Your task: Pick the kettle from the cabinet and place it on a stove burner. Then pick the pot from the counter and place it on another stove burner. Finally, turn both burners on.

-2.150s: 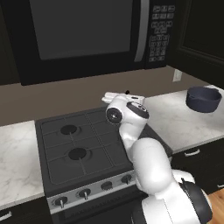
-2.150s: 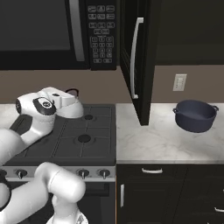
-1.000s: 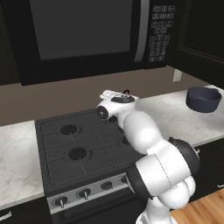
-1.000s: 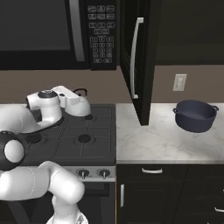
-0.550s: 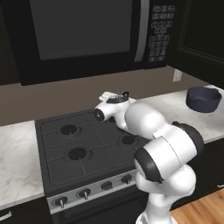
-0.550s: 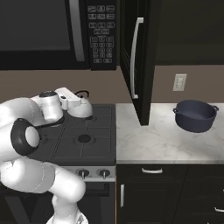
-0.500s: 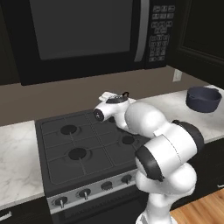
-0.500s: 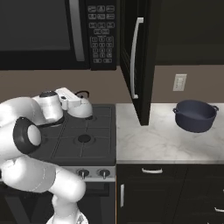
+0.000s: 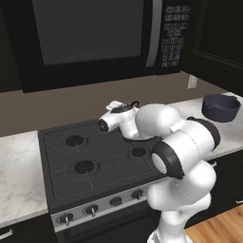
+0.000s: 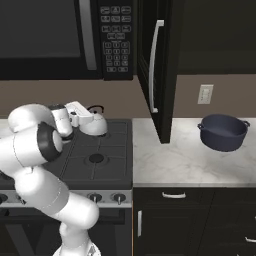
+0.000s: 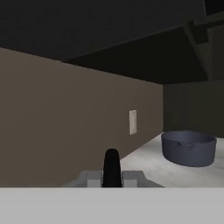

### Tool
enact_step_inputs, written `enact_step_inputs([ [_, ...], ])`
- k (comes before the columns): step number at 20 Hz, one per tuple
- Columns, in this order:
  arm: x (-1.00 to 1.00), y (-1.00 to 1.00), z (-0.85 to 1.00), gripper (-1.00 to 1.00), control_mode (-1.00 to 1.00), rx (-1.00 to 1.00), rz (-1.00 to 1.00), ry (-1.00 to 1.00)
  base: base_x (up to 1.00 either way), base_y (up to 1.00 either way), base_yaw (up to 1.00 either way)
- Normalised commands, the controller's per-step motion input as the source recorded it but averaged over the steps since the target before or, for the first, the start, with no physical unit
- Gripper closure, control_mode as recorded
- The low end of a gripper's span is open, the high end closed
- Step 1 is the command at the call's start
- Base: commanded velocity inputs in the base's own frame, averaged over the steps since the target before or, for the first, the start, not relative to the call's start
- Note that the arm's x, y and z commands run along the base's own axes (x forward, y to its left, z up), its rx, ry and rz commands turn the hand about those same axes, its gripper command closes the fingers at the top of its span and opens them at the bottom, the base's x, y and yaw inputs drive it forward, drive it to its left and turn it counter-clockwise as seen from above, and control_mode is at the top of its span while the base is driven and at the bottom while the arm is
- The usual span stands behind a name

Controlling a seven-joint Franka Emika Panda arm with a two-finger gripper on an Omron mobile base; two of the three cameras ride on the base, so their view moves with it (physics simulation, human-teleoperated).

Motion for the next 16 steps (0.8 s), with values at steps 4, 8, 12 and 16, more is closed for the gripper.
enact_step_inputs([
  [4, 0.16, 0.00, -0.05, 1.00, -1.00, 0.00, -0.04, 0.00, 0.00, 0.00, 0.00],
  [8, 0.16, 0.00, -0.06, 1.00, -1.00, 0.00, -0.04, 0.00, 0.00, 0.00, 0.00],
  [12, 0.17, 0.00, -0.08, 1.00, -1.00, 0.00, -0.03, 0.00, 0.00, 0.00, 0.00],
  [16, 0.16, 0.00, -0.13, 1.00, -1.00, 0.00, -0.03, 0.00, 0.00, 0.00, 0.00],
])
